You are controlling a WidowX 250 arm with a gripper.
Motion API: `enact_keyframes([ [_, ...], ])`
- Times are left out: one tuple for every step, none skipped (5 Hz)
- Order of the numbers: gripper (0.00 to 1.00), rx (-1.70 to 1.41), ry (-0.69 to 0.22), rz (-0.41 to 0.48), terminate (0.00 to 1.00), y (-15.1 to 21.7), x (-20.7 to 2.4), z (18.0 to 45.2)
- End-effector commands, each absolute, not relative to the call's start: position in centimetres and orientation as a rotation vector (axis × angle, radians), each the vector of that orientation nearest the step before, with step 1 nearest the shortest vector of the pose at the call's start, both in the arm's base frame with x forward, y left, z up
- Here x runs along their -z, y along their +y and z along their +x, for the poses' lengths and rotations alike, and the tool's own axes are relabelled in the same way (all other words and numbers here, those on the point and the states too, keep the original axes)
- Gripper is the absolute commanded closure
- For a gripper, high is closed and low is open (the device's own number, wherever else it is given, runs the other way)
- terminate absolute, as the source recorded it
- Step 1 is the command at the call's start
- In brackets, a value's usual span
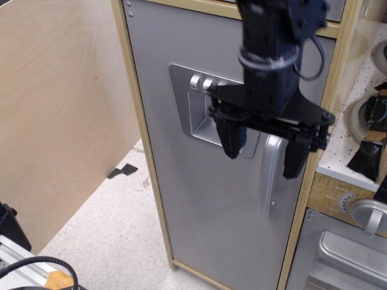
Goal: Open fridge
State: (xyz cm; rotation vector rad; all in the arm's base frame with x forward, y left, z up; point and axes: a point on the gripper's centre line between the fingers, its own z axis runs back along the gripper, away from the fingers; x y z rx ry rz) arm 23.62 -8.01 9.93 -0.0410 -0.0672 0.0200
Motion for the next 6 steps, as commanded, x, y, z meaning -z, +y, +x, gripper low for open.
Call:
enact_keyframes([
  [0.0, -0.012, -0.215, -0.023, 0.0, -7.7, -8.8, 29.2],
  [0.0, -0.024, -0.27, -0.01, 0.0, -7.3, -7.5, 30.5],
  [0.0, -0.02, -0.315, 0.002, 0.0, -6.4, -6.3, 32.0],
  [0.0, -0.038, -0.362, 0.003, 0.0, -6.0, -4.7, 32.6],
  [0.0, -0.06, -0.385, -0.004, 0.0, -5.9, -3.3, 32.6],
  [0.0, -0.074, -0.415, -0.005, 0.0, -5.9, -2.6, 32.3],
])
